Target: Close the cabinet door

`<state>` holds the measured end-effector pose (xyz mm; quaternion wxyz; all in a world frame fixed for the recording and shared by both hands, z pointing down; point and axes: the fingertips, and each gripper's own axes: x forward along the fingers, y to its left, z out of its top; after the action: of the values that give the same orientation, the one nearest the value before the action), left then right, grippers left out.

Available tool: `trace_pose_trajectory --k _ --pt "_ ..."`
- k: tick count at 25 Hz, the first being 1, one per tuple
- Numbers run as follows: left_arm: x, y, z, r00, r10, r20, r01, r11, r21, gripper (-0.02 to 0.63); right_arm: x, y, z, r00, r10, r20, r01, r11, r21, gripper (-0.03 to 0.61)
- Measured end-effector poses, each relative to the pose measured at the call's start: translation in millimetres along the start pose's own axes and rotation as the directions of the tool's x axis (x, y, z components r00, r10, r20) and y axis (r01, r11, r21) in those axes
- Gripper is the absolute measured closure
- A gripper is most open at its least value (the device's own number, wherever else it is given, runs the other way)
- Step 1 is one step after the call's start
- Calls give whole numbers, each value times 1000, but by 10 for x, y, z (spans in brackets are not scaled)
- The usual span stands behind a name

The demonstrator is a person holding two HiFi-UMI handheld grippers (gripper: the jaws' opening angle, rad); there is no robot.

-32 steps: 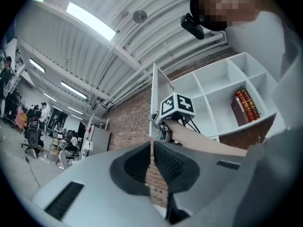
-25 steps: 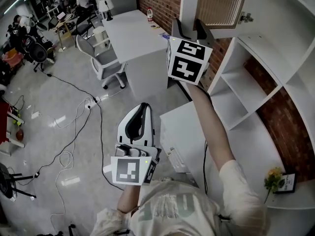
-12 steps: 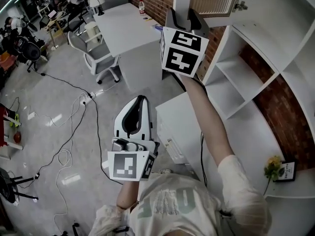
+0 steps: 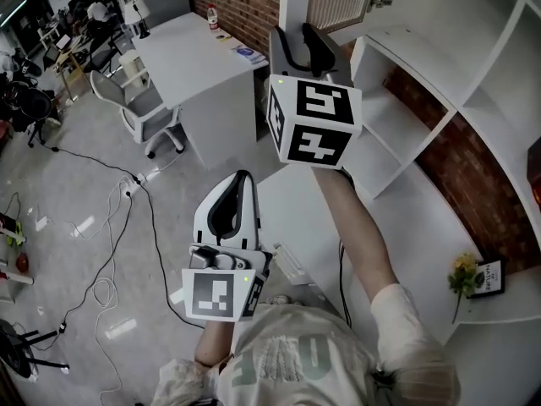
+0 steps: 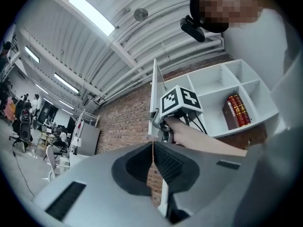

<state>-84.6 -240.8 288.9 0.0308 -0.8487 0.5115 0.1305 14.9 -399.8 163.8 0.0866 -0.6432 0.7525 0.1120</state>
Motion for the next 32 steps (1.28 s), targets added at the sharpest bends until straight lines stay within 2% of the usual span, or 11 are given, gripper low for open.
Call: trace_pose_trajectory --k 11,17,24,28,32 --pt "231 -314 -55 994 -111 -4 111 993 -25 598 -425 -204 141 999 46 16 -46 999 10 441" --pt "351 -577 -106 983 -182 -13 181 983 -39 598 -706 -436 244 999 26 37 -26 1000 -14 461" --pt "480 -853 -201 966 -257 -25 256 965 -49 598 -1052 -817 321 997 -42 60 46 997 -67 482" --pt "546 -1050 -240 952 -306 -31 304 951 -53 598 -1219 -1124 359 990 -120 72 129 982 -136 488" --pt "605 -1196 -305 938 -345 -42 342 937 -67 598 -1360 -1536 349 974 -219 60 226 964 -142 495"
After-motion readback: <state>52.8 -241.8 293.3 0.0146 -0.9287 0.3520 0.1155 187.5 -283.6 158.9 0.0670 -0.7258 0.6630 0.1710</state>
